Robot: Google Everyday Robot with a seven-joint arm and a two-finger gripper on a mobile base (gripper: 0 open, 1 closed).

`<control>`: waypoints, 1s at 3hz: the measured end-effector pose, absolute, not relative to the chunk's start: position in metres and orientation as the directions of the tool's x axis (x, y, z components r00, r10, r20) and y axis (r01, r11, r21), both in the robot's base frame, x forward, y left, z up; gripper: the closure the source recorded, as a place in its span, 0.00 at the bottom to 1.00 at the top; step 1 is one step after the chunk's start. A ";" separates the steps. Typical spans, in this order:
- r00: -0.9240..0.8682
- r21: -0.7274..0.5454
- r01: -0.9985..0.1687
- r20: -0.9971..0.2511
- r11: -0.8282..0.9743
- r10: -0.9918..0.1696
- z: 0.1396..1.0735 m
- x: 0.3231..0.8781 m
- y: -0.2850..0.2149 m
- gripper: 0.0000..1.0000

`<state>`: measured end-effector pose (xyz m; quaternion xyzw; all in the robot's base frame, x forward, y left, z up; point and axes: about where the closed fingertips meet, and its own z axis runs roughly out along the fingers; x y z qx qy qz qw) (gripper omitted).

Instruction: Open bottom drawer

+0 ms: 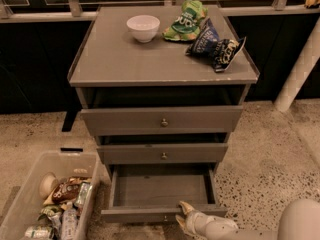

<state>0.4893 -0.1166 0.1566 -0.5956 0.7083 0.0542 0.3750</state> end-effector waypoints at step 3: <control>-0.004 -0.372 -0.884 -0.600 0.283 -0.800 0.158 0.483 -0.117 1.00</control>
Offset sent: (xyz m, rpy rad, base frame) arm -0.2833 -0.0523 -0.1936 0.2272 -0.1544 0.1606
